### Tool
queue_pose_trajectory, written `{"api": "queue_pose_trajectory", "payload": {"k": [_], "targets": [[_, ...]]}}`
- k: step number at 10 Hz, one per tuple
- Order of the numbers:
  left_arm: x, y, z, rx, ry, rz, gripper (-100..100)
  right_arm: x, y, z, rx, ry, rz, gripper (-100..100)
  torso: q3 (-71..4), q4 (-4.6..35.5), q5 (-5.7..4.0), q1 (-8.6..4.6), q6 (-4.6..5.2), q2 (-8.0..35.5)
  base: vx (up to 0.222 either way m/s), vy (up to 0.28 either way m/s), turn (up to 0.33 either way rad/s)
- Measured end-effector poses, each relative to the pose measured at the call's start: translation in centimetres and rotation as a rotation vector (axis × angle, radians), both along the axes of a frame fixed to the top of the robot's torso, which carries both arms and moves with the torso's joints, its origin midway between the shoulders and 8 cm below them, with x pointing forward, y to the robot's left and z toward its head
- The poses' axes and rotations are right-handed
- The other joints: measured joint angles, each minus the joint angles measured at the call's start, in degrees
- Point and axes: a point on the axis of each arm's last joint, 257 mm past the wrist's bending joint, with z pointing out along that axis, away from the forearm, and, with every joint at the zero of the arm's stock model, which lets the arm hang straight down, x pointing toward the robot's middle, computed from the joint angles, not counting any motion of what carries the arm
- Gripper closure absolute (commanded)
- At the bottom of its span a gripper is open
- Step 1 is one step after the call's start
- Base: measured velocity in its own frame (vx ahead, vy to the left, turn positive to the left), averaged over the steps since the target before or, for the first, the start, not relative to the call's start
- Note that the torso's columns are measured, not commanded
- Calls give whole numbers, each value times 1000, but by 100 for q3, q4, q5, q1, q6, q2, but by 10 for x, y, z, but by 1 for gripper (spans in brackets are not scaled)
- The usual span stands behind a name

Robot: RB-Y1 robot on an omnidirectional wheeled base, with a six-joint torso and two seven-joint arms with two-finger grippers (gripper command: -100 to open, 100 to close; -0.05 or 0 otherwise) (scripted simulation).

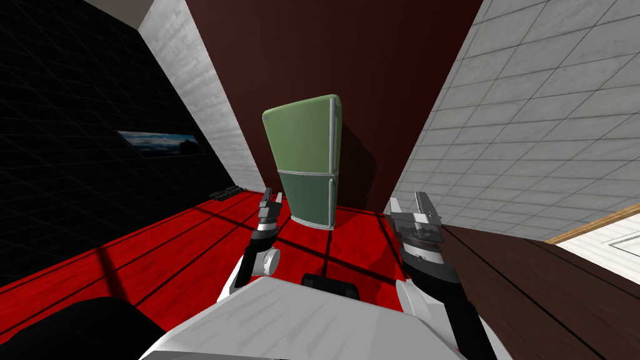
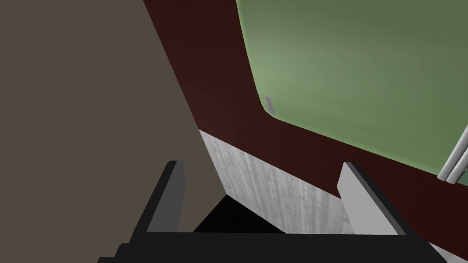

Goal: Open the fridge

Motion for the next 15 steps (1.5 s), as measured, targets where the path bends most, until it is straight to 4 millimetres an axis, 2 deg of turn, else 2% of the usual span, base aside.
{"api": "queue_pose_trajectory", "payload": {"k": [2,9,10,12,15], "targets": [[0,0,0,0,0,0,0,0,0,0,0,0,0,0,-1200,600,0,0,0,597,0,0,0],[0,0,0,0,0,0,0,0,0,0,0,0,0,0,-7073,3537,0,0,0,3539,0,0,0],[0,0,0,0,0,0,-100,0,0,0,0,0,0,0,-7919,3960,0,0,0,3962,12,-6,-2],[5,-5,-1,29,11,-18,-100,0,0,0,0,0,0,0,-8428,4204,0,-2,0,4203,23,-12,-4],[16,-11,-6,73,39,-46,-100,0,0,0,0,0,0,0,-8460,4226,-1,-4,0,4223,42,-24,-7]]}}
